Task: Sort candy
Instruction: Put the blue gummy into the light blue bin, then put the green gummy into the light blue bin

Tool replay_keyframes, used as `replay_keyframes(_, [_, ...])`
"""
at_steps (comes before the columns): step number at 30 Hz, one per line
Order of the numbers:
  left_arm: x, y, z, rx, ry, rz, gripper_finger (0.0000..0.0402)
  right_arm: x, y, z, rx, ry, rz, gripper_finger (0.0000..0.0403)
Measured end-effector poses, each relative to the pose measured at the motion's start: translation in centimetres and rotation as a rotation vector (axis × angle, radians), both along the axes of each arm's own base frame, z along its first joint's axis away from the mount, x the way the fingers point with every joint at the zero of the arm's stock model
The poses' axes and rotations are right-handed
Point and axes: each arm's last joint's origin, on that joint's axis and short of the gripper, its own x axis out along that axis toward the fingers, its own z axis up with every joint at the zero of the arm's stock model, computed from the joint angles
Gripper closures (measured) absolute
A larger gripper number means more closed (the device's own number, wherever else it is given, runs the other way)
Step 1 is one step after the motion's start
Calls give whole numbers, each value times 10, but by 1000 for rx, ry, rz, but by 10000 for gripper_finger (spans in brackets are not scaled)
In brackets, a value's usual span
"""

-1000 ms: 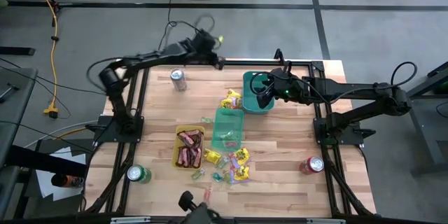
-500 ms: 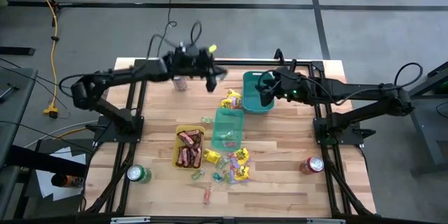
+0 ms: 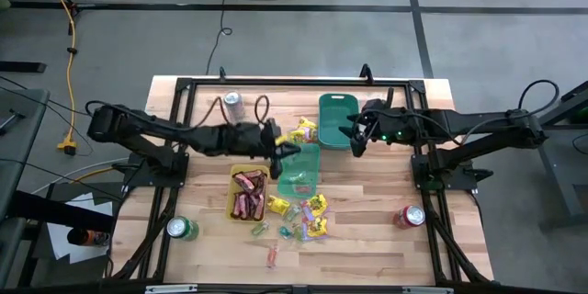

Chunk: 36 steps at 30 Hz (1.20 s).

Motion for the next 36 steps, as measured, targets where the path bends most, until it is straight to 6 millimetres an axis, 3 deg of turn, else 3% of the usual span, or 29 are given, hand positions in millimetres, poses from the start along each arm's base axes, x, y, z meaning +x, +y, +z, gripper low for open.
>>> replay_keyframes(10, [-1, -15, -3, 21, 18, 42, 385, -2, 11, -3, -9, 46, 81, 181])
replay_keyframes(22, [-4, -15, -12, -4, 119, 30, 232, -2, 13, -2, 63, 5, 39, 181])
replay_keyframes(27, [-6, -17, -11, -21, 124, -17, 189, 0, 13, 0, 108, -37, 14, 181])
replay_keyframes(31, [-12, -16, 11, 36, 106, -54, 179, 6, 15, 5, 163, -121, 62, 181])
replay_keyframes(36, [-32, -7, 51, 103, -4, -44, 179, 31, 30, 11, 290, -259, 319, 181])
